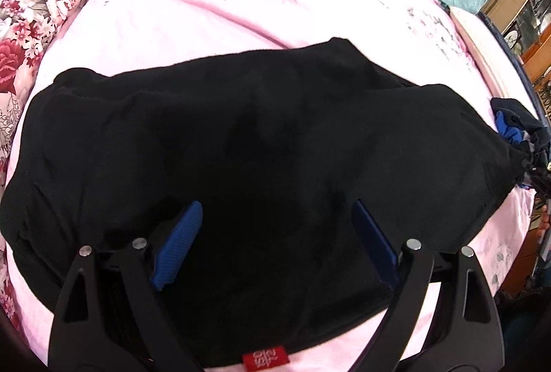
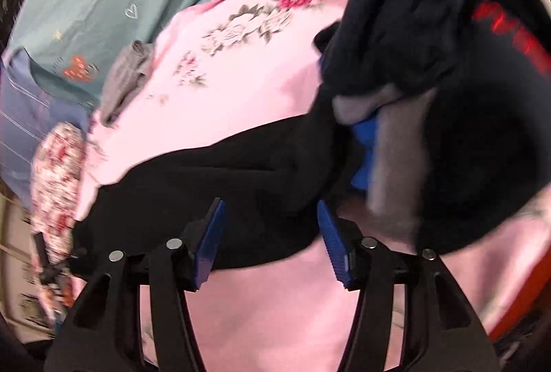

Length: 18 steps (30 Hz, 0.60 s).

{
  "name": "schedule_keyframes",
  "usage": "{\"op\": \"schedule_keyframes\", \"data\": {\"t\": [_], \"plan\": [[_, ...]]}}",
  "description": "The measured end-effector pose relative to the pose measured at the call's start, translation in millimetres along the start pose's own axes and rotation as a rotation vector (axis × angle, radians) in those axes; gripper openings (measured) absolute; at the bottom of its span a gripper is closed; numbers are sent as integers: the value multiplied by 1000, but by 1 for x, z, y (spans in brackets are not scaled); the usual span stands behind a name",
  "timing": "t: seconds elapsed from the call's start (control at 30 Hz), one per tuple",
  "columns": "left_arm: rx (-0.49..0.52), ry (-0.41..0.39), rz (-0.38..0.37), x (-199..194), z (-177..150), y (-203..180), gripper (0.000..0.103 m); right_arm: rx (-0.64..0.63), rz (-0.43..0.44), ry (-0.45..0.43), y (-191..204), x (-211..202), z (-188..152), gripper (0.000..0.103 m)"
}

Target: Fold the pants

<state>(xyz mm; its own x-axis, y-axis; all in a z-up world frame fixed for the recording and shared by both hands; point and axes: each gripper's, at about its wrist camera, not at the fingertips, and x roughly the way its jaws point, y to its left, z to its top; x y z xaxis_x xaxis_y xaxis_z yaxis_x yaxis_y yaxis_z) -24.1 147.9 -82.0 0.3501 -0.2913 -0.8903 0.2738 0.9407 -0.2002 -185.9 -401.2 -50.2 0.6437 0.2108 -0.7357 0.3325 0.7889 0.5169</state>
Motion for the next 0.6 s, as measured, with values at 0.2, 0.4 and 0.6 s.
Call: {"op": "schedule_keyframes", "data": {"t": [0.2,0.4,0.6], "plan": [[14,3,7,3,0,0,90,-8,35,-5,-8,-21,-7,3],[26,27,27,3,2,-3,90,-96,-153,119,-7,-10,-27,22],[1,16,38,3,1,-2,90,-448,-172,2,66,-49,10,48]]}}
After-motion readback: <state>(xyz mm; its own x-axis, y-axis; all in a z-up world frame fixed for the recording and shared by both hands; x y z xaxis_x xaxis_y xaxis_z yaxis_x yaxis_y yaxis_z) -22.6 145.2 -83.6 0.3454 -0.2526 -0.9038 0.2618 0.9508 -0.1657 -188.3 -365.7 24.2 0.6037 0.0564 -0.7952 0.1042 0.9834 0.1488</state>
